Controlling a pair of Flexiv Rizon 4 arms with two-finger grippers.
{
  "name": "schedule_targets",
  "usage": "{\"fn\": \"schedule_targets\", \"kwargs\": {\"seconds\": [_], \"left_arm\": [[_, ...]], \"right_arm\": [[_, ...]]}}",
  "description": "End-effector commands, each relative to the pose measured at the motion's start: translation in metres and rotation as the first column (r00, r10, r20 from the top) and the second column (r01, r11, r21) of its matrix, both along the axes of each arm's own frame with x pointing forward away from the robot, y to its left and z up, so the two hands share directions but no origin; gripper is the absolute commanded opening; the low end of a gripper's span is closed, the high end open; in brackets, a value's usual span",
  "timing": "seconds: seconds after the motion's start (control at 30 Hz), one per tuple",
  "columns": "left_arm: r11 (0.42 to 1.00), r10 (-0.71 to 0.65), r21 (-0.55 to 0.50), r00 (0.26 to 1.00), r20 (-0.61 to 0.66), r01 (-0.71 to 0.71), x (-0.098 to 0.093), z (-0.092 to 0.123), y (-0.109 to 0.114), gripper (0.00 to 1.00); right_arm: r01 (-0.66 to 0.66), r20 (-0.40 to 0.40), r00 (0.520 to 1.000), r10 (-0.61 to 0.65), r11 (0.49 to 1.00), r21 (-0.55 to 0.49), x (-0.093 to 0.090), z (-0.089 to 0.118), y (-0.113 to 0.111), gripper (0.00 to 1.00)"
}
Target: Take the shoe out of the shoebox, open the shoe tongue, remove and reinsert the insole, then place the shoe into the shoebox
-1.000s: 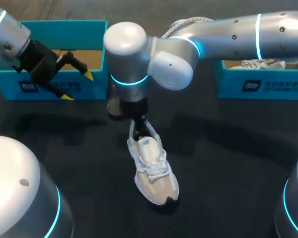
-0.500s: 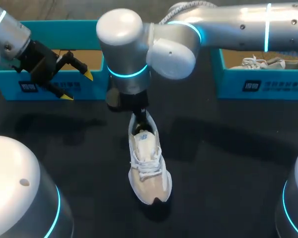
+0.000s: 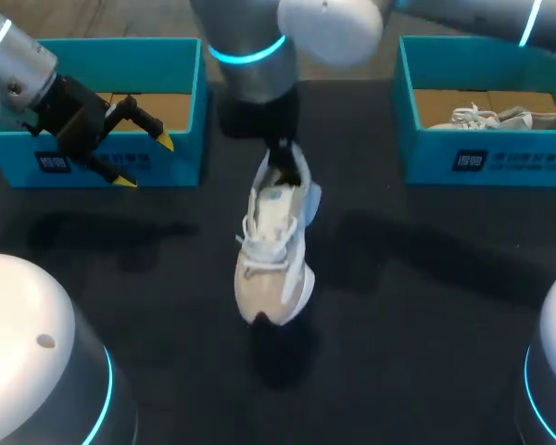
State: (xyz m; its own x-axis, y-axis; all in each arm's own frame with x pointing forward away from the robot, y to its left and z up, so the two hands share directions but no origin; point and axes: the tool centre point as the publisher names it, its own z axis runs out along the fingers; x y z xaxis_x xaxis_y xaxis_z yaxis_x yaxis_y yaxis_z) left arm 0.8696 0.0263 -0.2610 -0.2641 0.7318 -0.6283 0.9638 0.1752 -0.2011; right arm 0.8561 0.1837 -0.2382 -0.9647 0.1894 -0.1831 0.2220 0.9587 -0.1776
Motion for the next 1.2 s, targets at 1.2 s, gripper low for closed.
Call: {"fn": "schedule_targets", "kwargs": {"seconds": [1.2], "left_arm": [[1.0,0.0,0.003,1.0,0.001,0.0,0.0,0.0,0.0,1.0]], "right_arm": [[-0.211,0.08,0.974,0.212,0.977,-0.015,0.081,0.105,-0.071,0.0]]}}
